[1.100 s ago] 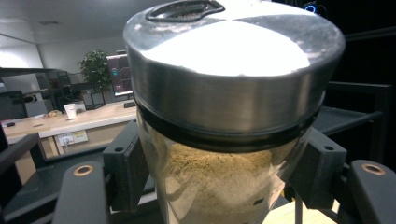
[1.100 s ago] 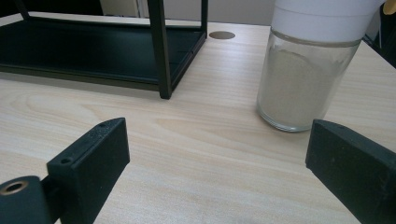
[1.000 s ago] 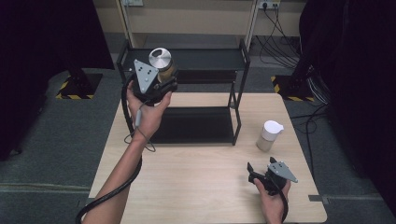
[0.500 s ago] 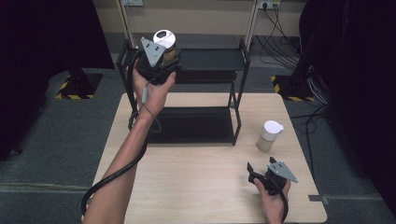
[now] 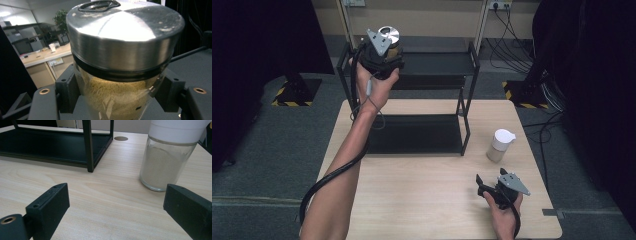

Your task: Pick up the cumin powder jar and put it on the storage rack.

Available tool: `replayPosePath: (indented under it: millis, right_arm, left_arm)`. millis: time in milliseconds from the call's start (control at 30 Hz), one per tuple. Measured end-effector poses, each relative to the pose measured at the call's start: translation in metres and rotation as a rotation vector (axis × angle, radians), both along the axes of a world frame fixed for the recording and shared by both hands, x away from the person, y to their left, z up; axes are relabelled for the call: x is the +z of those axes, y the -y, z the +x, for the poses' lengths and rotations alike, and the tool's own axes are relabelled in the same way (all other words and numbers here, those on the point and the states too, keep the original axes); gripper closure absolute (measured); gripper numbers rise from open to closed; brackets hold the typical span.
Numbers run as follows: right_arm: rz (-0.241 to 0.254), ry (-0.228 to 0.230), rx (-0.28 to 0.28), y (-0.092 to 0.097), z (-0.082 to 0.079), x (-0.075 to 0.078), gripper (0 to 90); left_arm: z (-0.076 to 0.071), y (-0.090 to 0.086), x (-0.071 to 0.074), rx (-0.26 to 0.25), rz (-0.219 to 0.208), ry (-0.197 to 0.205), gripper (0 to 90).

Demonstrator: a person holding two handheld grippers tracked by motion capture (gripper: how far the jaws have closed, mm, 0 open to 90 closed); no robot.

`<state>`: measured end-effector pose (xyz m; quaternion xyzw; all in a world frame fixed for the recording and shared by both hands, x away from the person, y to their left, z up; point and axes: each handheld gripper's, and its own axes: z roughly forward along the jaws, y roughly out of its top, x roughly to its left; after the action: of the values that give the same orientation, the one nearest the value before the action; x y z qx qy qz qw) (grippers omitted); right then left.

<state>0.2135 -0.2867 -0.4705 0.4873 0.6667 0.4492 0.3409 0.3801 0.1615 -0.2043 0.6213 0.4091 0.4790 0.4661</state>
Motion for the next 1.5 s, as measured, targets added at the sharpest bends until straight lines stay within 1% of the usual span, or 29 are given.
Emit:
replayPosePath:
  millis: [133, 200, 267, 300, 400, 500, 600, 700, 767, 800, 867, 967, 1000, 1233, 1333, 1400, 1433, 1500]
  right_arm:
    - [-0.003, 0.000, 0.001, 0.000, 0.000, 0.000, 6.8]
    - [-0.002, 0.001, 0.002, 0.000, 0.000, 0.000, 6.8]
    - [-0.002, 0.002, 0.003, 0.000, 0.000, 0.000, 6.7]
    - [-0.003, 0.003, 0.004, 0.000, 0.000, 0.000, 6.8]
    - [-0.004, 0.000, 0.006, 0.000, 0.000, 0.000, 6.8]
    - [-0.005, 0.001, 0.007, 0.000, 0.000, 0.000, 6.8]
    - [-0.005, 0.002, 0.007, 0.000, 0.000, 0.000, 6.8]
    - [-0.004, 0.001, 0.008, 0.000, 0.000, 0.000, 6.8]
    - [-0.005, 0.002, 0.008, 0.000, 0.000, 0.000, 6.8]
    - [-0.008, 0.002, 0.009, 0.000, 0.000, 0.000, 6.8]
    - [-0.011, 0.004, 0.009, -0.001, 0.000, 0.000, 6.8]
    - [-0.010, 0.006, 0.010, 0.000, 0.000, 0.000, 6.8]
    - [-0.008, 0.005, 0.010, 0.000, 0.000, 0.000, 6.8]
    - [-0.008, 0.003, 0.012, 0.000, 0.000, 0.000, 6.8]
    - [-0.008, 0.005, 0.012, 0.000, 0.000, 0.000, 6.8]
    - [-0.009, 0.004, 0.012, 0.000, 0.000, 0.000, 6.8]
    - [-0.008, 0.002, 0.012, 0.000, 0.000, 0.000, 6.8]
    - [-0.006, 0.002, 0.012, 0.001, 0.000, 0.000, 6.8]
  left_arm:
    - [0.007, -0.001, 0.001, -0.006, -0.004, -0.032, 30.7]
    - [0.011, -0.002, 0.001, -0.003, -0.015, -0.046, 30.7]
    - [0.014, -0.001, 0.001, 0.004, -0.003, -0.053, 30.7]
    - [0.016, -0.002, 0.001, 0.003, -0.003, -0.055, 30.7]
    - [0.019, -0.004, 0.002, -0.001, -0.014, -0.067, 30.7]
    - [0.023, -0.005, 0.004, -0.003, -0.023, -0.091, 30.7]
    - [0.026, -0.006, 0.003, 0.001, -0.047, -0.099, 30.7]
    - [0.028, -0.007, 0.005, -0.001, -0.053, -0.111, 30.7]
    - [0.030, -0.007, 0.009, 0.000, -0.060, -0.129, 30.7]
    - [0.034, -0.010, 0.011, -0.001, -0.087, -0.148, 30.7]
    - [0.036, -0.012, 0.012, 0.001, -0.114, -0.160, 30.7]
    - [0.042, -0.019, 0.011, -0.001, -0.183, -0.184, 30.7]
    - [0.043, -0.020, 0.010, 0.000, -0.189, -0.184, 30.6]
    - [0.043, -0.020, 0.008, 0.002, -0.188, -0.172, 30.6]
    - [0.043, -0.020, 0.007, 0.000, -0.184, -0.168, 30.4]
    - [0.044, -0.019, 0.007, 0.000, -0.169, -0.168, 30.0]
    - [0.044, -0.019, 0.007, -0.001, -0.165, -0.166, 24.5]
    - [0.042, -0.015, 0.008, 0.018, -0.160, -0.150, 14.7]
